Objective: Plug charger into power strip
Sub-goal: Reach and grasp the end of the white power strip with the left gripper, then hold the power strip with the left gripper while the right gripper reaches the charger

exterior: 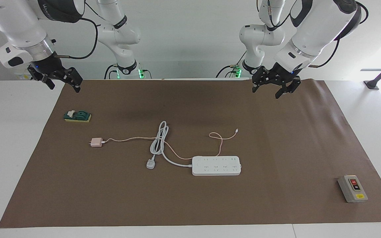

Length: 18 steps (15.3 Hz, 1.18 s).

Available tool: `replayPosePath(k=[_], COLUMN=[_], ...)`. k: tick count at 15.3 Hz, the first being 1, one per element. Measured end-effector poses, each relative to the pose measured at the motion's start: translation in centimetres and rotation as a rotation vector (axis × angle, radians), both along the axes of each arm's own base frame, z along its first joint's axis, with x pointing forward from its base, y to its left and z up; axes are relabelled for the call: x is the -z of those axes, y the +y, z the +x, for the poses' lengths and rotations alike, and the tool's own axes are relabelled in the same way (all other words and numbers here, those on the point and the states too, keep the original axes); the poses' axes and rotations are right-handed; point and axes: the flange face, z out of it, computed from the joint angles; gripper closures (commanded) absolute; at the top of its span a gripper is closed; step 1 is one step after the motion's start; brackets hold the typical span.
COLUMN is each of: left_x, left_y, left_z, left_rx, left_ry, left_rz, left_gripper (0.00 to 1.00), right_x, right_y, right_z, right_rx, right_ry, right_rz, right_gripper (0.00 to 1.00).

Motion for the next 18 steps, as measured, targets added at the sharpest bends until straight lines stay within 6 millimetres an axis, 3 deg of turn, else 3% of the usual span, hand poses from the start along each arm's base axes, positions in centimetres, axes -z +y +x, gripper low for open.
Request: replayPosePath(k=[4, 7, 10, 13, 18], left_x=[2.3, 5.8, 9.2, 14.1, 22.4], left_y=[-1.0, -1.5, -2.2, -2.6, -0.8], left_z=[2.1, 4.6, 6.4, 6.2, 3.7], left_rx=[-0.057, -0.087, -0.106, -0.087, -0.065], left_ry=[0.101, 0.180, 0.198, 0.207, 0.143], left_rz=[-0.265, -0.470, -0.624, -0.797, -0.993], left_gripper=[0.00, 0.00, 0.00, 0.00, 0.00], right_x=[1.3, 3.9, 6.7, 10.8, 19.1], right_y=[-2.3, -6.1, -7.1, -7.8, -10.5], right_z=[-0.3, -1.1, -0.9, 0.9, 2.5], right_rx=[0.051, 0.179, 0.352, 0.586, 0.930], right_ry=[0.018, 0.047, 0.089, 0.131, 0.213], right_rz=[0.032, 0.087, 0.132, 0.198, 0.328], right_gripper=[0.00, 0.00, 0.00, 0.00, 0.00])
